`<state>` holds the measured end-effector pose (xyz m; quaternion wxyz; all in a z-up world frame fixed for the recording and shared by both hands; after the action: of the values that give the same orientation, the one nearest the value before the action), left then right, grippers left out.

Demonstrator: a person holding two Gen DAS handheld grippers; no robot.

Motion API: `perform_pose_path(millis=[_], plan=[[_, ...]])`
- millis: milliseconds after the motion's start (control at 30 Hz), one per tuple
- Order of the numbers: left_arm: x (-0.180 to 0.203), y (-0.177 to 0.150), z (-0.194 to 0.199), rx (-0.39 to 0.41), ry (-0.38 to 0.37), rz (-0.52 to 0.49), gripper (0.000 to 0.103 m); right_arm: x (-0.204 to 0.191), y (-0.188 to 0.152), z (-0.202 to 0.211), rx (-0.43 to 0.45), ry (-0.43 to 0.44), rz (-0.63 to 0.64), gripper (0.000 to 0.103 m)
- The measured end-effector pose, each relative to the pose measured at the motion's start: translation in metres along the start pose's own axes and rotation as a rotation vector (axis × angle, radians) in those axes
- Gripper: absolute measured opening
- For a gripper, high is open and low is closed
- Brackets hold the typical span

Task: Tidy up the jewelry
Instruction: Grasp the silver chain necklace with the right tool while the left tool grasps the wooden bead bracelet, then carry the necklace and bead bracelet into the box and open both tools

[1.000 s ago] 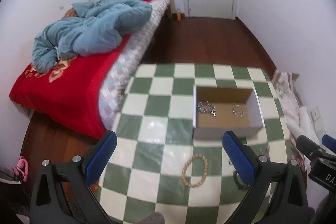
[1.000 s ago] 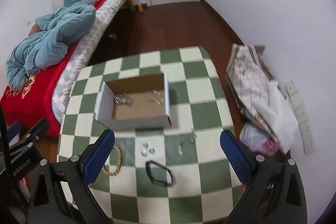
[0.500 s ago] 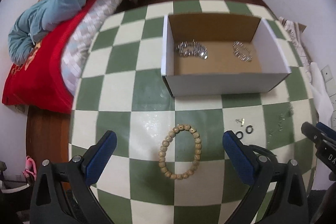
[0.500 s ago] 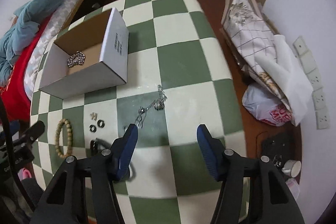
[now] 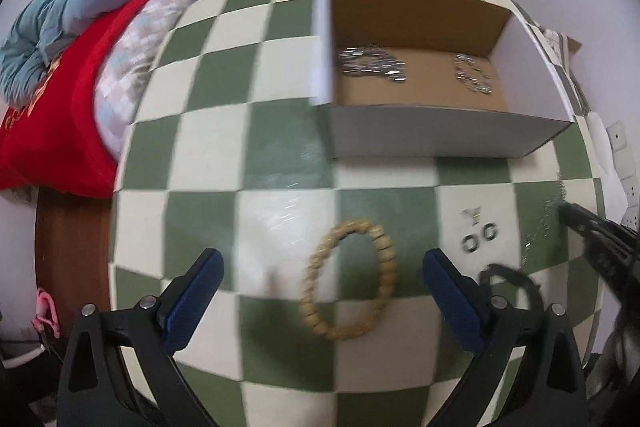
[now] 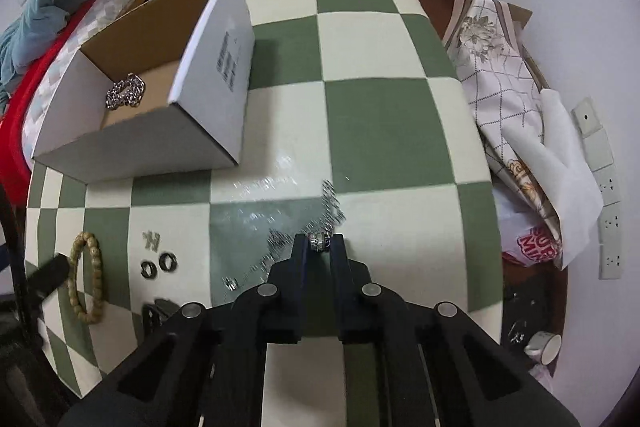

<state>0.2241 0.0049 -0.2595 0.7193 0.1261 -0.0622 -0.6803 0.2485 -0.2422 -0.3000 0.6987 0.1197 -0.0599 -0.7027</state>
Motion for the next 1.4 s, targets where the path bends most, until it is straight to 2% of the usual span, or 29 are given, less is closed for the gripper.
perform_pose_path(millis=[167, 233, 333, 467, 500, 600, 633, 667, 700, 733, 833, 967, 1200, 1400], plan=[[-0.044, -0.020, -0.003, -0.033, -0.018, 0.100, 0.101, 0.022, -0.013, 0.015, 0.002, 0.014, -0.033, 0.008], [-0.051, -0.027, -0.012, -0.061, -0.030, 0.125, 0.090, 0.030, -0.019, 0.022, 0.005, 0.019, -0.054, 0.008], [-0.041, -0.029, -0.026, -0.100, -0.061, 0.109, 0.081, 0.039, -0.030, 0.029, 0.000, 0.031, -0.088, 0.008], [-0.020, -0.024, -0.043, -0.132, -0.053, 0.060, 0.078, 0.043, -0.045, 0.029, -0.037, 0.072, -0.126, 0.008], [-0.016, -0.024, -0.046, -0.138, -0.050, 0.053, 0.074, 0.041, -0.049, 0.029, -0.046, 0.076, -0.128, 0.008], [-0.010, -0.021, -0.047, -0.125, -0.053, 0.045, 0.072, 0.035, -0.062, 0.026, -0.074, 0.091, -0.144, 0.008], [-0.008, -0.021, -0.046, -0.117, -0.063, 0.040, 0.061, 0.034, -0.065, 0.025, -0.079, 0.091, -0.147, 0.008], [-0.006, -0.022, -0.043, -0.109, -0.079, 0.038, 0.043, 0.032, -0.067, 0.024, -0.085, 0.096, -0.151, 0.008], [-0.004, -0.023, -0.040, -0.099, -0.074, 0.028, 0.031, 0.031, -0.069, 0.024, -0.080, 0.094, -0.153, 0.008], [0.000, -0.025, -0.038, -0.098, -0.074, 0.008, 0.006, 0.029, -0.071, 0.024, -0.082, 0.095, -0.152, 0.008], [0.004, -0.032, -0.034, -0.105, -0.064, -0.018, 0.007, 0.028, -0.074, 0.030, -0.073, 0.115, -0.168, 0.008], [0.002, -0.041, -0.018, -0.066, -0.073, -0.013, 0.006, 0.025, -0.073, 0.050, -0.040, 0.148, -0.183, 0.008], [0.001, -0.038, 0.042, 0.040, -0.121, -0.011, 0.006, 0.016, -0.050, 0.102, 0.069, 0.204, -0.186, 0.008], [0.002, -0.020, 0.088, 0.122, -0.151, -0.019, 0.006, -0.002, -0.028, 0.148, 0.143, 0.244, -0.153, 0.008]])
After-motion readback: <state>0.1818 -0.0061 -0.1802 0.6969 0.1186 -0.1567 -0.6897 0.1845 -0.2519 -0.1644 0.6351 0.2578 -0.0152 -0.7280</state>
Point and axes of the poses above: each gripper's, at about its wrist camera, not at the fingertips, and z roughly against the way its jaws point, x to its right, y to its top, the point moved 4 cm from there along -z, roughly the way its jaws point, and after that the axes turned 1 degree about z, right-handed, at the moved point
